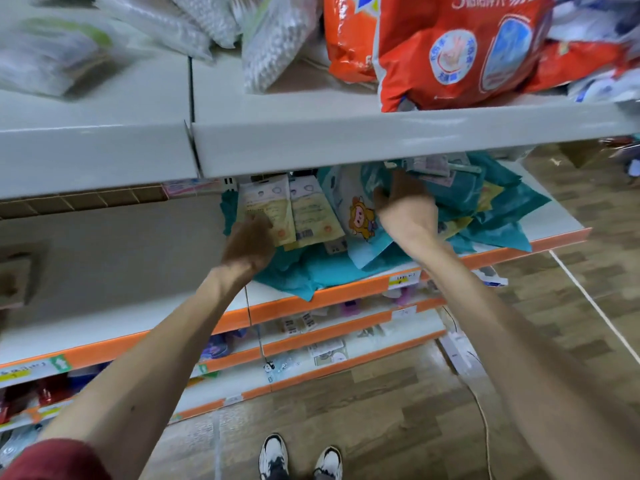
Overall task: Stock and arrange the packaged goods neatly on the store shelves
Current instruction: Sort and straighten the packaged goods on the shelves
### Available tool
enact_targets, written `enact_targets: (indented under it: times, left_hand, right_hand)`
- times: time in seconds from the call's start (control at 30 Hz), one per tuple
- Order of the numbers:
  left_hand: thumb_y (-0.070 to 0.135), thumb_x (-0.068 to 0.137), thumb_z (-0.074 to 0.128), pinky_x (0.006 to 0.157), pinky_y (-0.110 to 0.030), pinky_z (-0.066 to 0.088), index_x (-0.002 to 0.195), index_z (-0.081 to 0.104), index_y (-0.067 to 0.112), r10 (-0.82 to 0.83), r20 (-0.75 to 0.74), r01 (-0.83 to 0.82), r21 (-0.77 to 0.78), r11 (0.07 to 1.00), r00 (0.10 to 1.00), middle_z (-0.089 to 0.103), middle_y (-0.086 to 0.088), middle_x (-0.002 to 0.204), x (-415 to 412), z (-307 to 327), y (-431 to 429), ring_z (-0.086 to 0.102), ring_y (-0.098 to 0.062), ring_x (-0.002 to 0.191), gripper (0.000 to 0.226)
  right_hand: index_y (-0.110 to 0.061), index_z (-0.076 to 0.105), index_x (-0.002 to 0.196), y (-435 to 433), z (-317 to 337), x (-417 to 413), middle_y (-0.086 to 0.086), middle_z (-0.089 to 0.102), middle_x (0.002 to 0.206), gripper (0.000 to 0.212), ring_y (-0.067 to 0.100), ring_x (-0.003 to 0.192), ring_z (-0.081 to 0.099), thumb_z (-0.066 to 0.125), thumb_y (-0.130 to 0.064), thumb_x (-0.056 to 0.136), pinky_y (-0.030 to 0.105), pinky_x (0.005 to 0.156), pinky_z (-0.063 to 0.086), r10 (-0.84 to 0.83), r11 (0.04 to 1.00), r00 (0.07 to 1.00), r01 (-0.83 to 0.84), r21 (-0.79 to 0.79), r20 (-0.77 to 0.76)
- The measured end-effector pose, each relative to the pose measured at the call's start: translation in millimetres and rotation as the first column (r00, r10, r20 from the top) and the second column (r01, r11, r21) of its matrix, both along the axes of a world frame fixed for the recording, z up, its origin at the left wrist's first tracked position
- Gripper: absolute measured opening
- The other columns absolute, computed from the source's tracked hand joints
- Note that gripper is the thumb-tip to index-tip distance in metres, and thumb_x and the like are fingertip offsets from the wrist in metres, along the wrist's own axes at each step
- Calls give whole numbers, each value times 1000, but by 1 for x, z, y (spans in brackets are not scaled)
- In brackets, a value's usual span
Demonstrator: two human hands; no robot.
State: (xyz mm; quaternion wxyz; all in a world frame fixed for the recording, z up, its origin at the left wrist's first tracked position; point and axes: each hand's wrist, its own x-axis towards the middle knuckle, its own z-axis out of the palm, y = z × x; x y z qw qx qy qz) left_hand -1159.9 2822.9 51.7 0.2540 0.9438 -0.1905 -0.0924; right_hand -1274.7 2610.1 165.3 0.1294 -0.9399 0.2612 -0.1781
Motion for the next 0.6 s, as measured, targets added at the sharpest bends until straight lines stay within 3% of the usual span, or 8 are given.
enact_targets:
  times: [0.1, 0.2, 0.27, 0.33, 0.47, 0.53, 0.6]
  left_hand:
    - [37, 91, 45, 86, -53, 51, 109, 57, 5, 60, -2, -60, -13, 998, 998, 53, -20, 120, 2, 5, -12, 53, -39, 103, 38]
    - [52, 91, 51, 89, -51, 43, 123, 49, -1, 151, 64, -156, 81, 984, 986, 44, -22, 129, -1, 8, -30, 44, -42, 115, 62]
    - [64, 87, 51, 91, -51, 42, 133, 39, -1, 182, 65, -189, 126, 974, 981, 37, -24, 140, -3, 5, -40, 41, -44, 122, 81]
    - [64, 84, 56, 93, -52, 42, 137, 33, 1, 195, 62, -203, 159, 966, 979, 30, -25, 145, -5, 0, -47, 39, -45, 125, 85]
    - [37, 93, 48, 89, -49, 50, 128, 43, 11, 88, 133, -103, 112, 988, 987, 41, -20, 137, -3, -13, -44, 51, -42, 113, 43]
    - [29, 95, 40, 82, -49, 54, 126, 47, 16, -16, 187, -12, 147, 989, 982, 48, -18, 130, 0, -12, -37, 57, -39, 105, 34]
    - [25, 96, 40, 77, -43, 56, 117, 53, 9, -45, 220, 24, 96, 995, 975, 56, -16, 117, 1, 0, -32, 60, -34, 96, 30]
  right_hand:
    - [-7, 59, 100, -28, -9, -3, 11, 67, 91, 24, 29, 79, 65, 59, -29, 90, 37, 63, 52, -122, 873, 987, 56, 485, 107]
    - [-5, 65, 108, -42, -46, -18, 15, 68, 104, 25, 33, 91, 62, 65, -20, 88, 29, 70, 42, -311, 679, 947, 166, 715, 76]
    - [-4, 66, 105, -46, -78, -36, 16, 66, 101, 23, 28, 89, 60, 67, -18, 88, 28, 72, 39, -356, 596, 934, 259, 760, -39]
    - [-3, 67, 91, -47, -103, -52, 17, 68, 92, 18, 26, 81, 59, 67, -21, 87, 32, 68, 41, -368, 538, 918, 338, 772, -146]
    - [-13, 66, 85, -43, -130, -65, 8, 72, 86, 12, 21, 76, 69, 67, -25, 87, 40, 77, 58, -392, 446, 899, 369, 816, -192]
    - [-11, 67, 91, -40, -131, -66, 7, 73, 88, 13, 23, 78, 72, 66, -24, 88, 43, 80, 59, -392, 424, 898, 368, 828, -198]
    - [-6, 66, 93, -40, -127, -65, 14, 73, 92, 18, 28, 84, 72, 66, -23, 87, 44, 80, 57, -409, 417, 892, 369, 831, -191]
